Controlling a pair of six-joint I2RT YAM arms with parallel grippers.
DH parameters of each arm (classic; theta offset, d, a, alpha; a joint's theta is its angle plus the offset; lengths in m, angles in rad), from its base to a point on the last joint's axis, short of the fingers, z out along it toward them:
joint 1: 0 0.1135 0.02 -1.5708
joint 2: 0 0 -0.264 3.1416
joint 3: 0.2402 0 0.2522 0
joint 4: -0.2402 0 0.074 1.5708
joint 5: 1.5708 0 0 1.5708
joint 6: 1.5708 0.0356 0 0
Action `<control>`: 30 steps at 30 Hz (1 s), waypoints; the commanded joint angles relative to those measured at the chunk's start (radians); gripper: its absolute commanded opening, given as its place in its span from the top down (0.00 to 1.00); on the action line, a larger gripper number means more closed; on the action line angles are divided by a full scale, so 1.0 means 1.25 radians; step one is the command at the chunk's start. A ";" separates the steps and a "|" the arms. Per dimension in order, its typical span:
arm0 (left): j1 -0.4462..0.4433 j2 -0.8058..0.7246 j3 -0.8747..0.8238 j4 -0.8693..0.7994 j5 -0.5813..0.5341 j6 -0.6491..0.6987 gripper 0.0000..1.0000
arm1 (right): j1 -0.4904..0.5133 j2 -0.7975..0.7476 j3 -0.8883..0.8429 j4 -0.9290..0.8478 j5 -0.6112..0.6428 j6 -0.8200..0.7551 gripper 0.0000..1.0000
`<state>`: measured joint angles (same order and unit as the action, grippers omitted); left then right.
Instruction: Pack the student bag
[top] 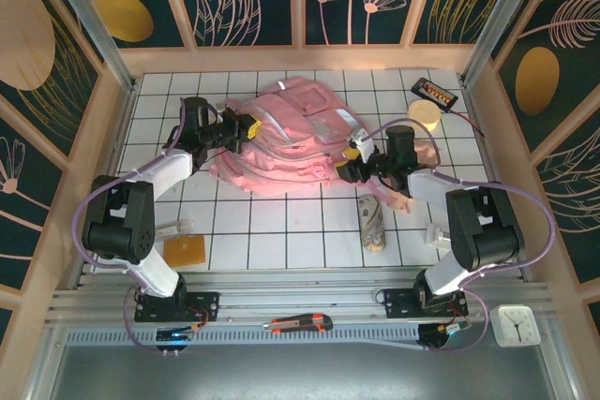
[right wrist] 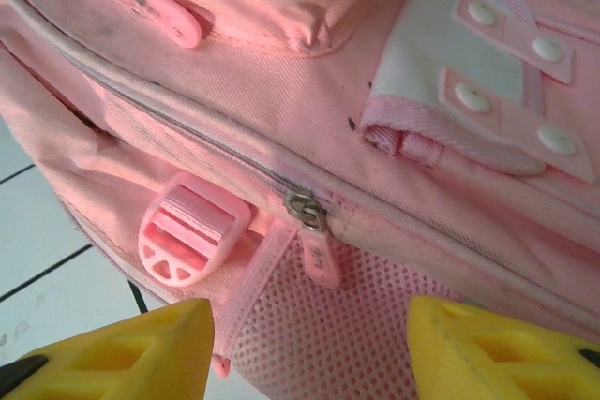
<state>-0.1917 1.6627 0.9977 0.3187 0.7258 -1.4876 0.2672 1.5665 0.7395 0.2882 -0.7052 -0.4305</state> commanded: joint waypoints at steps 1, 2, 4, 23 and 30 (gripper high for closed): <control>0.007 -0.072 0.018 0.154 0.071 -0.080 1.00 | 0.003 0.022 0.047 -0.010 -0.042 0.011 0.44; 0.007 -0.073 0.021 0.153 0.071 -0.082 1.00 | 0.004 0.031 0.057 -0.018 -0.040 0.009 0.44; 0.007 -0.076 0.026 0.155 0.070 -0.087 1.00 | 0.009 0.053 0.084 -0.053 -0.035 0.004 0.44; 0.008 -0.086 0.068 0.206 0.033 -0.179 1.00 | 0.048 0.066 0.161 -0.200 0.014 0.355 0.46; 0.007 -0.087 0.076 0.206 0.037 -0.186 1.00 | 0.032 0.021 0.125 -0.185 -0.042 0.363 0.47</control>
<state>-0.1905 1.6337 1.0080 0.3794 0.7174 -1.6112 0.3168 1.6329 0.9073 0.0681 -0.7143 0.0086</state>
